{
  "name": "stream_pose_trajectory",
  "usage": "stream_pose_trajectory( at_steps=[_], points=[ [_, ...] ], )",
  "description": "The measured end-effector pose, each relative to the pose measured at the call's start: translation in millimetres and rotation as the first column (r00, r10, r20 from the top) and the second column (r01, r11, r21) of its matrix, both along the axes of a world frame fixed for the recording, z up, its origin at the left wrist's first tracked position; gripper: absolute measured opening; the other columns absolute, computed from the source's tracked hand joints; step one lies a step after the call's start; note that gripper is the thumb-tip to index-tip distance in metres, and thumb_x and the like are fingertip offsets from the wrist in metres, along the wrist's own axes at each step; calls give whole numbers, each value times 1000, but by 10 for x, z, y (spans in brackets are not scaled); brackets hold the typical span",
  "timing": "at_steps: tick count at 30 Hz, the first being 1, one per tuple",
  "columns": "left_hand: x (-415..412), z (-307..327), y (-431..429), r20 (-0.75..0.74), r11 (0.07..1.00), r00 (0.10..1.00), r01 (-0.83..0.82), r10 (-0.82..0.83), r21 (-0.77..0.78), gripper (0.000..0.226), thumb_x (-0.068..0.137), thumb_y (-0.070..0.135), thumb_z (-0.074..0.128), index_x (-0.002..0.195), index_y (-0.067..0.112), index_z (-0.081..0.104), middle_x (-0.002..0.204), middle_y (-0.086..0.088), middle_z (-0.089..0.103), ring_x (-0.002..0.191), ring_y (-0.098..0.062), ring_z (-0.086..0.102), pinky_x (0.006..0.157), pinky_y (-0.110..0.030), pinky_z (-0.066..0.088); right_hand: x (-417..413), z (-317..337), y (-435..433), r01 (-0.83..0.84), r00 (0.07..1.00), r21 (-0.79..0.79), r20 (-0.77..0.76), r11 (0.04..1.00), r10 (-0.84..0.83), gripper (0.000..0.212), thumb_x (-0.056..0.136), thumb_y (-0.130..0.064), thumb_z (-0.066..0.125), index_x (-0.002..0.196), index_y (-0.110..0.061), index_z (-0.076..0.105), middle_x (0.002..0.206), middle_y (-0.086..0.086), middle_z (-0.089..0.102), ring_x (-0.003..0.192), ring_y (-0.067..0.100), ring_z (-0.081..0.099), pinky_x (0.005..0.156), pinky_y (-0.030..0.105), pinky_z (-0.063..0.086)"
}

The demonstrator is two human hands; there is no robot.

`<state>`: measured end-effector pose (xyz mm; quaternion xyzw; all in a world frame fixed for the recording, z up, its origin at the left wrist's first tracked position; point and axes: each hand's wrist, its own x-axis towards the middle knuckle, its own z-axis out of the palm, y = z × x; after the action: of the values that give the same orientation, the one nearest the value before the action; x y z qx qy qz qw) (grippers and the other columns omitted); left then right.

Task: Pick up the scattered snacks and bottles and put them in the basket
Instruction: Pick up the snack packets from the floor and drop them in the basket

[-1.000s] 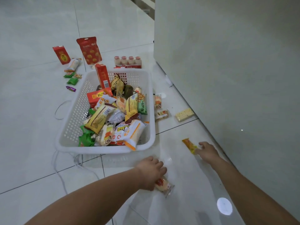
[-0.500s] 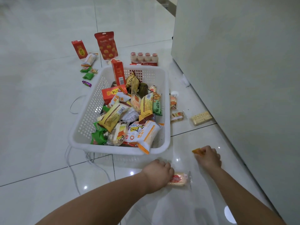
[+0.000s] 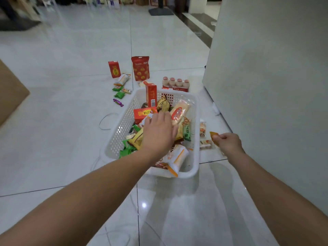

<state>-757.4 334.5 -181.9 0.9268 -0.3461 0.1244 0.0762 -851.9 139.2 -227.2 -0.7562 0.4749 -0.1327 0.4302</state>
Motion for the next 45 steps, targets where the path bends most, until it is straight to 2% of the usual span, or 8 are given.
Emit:
stream_pose_trajectory(
  at_steps=[3,7,17,23,30,36,41,45],
  points=[
    [193,-46,225,-106,962,963,-235,250,136,59,99,47,27,139,6,33,133,-16,47,122,-32,41,99,-44,33,391,194,231,-172,983,34,70,985,169,26,85,-23,64,105,-6,67,107,13,66,105,28,59,85,34,45],
    [199,-236,427,-234,935,915,-278,328,222,78,96,60,22,151,9,1,155,-22,14,142,-39,14,114,-48,18,585,221,464,-352,935,76,-25,933,354,71,89,-43,57,147,-14,29,153,9,32,140,29,29,114,44,28],
    [67,-244,-247,-397,997,917,-3,34,79,72,98,51,27,152,15,-4,160,-12,-8,147,-27,-6,119,-40,4,-272,-365,-330,-93,971,30,-219,995,98,55,96,-31,45,147,-14,31,154,12,29,138,31,33,114,41,28],
    [-350,-347,-1130,-476,971,847,225,-236,-81,71,97,18,42,152,9,-3,159,-11,-10,148,-24,-6,119,-34,6,-431,-661,-739,-156,926,-44,-355,987,131,49,98,-21,41,146,-16,33,154,10,28,136,33,33,111,33,27],
    [-472,-906,-1737,-703,973,708,204,-73,105,81,91,6,45,149,1,-10,156,-17,-20,145,-30,-16,118,-38,0,-287,-1032,-851,-429,827,-88,-439,899,351,57,96,-7,35,148,-28,26,159,1,13,145,26,13,116,34,22],
    [-278,-1195,-1866,-754,941,643,158,131,298,83,92,8,45,148,2,-16,153,-15,-30,143,-32,-24,116,-41,-7,-141,-1251,-939,-451,798,-47,-468,891,379,46,102,-32,26,148,-29,24,161,-3,4,148,24,-4,118,38,11],
    [-349,-1236,-1825,-649,895,752,206,115,396,67,93,8,42,148,-2,6,156,-21,5,144,-35,6,117,-41,9,-294,-1321,-833,-391,855,-211,-442,896,269,33,97,-35,44,110,-9,57,139,6,36,137,24,20,101,35,36],
    [-553,-1218,-1665,-556,865,831,270,12,422,48,91,5,47,136,1,30,137,-20,35,126,-34,33,90,-39,32,-601,-1379,-645,-394,871,-401,-450,827,197,18,84,-20,65,94,-8,55,111,10,46,108,23,34,71,35,49]
  ],
)
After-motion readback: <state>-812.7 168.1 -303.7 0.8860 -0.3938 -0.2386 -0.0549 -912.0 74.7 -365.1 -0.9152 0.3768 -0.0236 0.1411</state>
